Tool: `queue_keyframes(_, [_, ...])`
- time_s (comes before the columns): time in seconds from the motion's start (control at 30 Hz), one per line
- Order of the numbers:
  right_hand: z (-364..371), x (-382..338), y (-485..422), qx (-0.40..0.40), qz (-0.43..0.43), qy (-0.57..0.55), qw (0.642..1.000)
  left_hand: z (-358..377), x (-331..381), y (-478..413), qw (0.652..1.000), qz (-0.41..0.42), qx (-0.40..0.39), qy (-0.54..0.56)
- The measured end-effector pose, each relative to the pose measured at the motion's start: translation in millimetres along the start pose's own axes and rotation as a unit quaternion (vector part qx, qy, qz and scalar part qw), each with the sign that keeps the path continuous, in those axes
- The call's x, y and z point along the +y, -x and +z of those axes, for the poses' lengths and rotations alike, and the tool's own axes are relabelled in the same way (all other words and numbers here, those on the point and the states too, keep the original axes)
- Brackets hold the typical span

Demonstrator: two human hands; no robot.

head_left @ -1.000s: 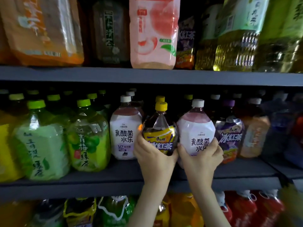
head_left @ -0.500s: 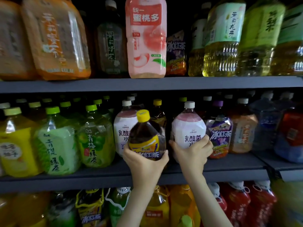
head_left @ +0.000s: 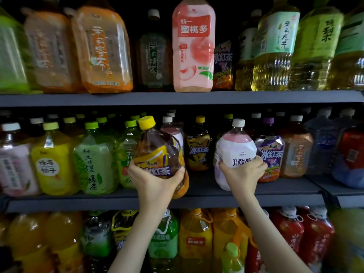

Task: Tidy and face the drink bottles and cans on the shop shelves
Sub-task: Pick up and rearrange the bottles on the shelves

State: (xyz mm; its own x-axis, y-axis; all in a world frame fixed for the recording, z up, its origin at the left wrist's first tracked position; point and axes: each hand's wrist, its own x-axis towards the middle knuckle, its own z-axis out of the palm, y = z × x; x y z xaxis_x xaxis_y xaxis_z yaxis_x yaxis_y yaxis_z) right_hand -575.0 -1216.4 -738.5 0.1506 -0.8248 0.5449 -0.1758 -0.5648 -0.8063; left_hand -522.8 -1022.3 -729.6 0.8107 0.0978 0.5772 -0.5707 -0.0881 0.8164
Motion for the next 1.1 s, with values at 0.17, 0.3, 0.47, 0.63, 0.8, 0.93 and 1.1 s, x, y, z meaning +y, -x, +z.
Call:
queue_keyframes(0.17, [-13,4,-1,-0.022,0.003,-0.016,1.0,34,1,7,0.998,0.024,-0.05,-0.037])
queue_keyframes(0.3, [-25,11,-2,-0.025,0.0,-0.04,0.999,71,-2,8,0.994,0.032,-0.07,-0.073])
queue_keyframes(0.47, [-32,18,-8,-0.02,0.015,-0.088,0.996,106,-6,7,0.992,0.034,-0.076,-0.094])
queue_keyframes(0.63, [-50,18,-16,-0.033,0.02,-0.133,0.99,117,-6,7,0.988,-0.004,-0.11,-0.112])
queue_keyframes(0.8, [-76,-9,8,-0.084,-0.005,-0.199,0.976,83,2,11,0.986,0.011,-0.126,-0.105])
queue_keyframes(0.93, [-71,-32,38,-0.158,-0.032,-0.25,0.955,23,17,11,0.989,0.028,-0.136,0.045])
queue_keyframes(1.1, [-13,-55,78,-0.171,-0.026,-0.24,0.955,-22,1,8,0.983,0.112,-0.144,0.015])
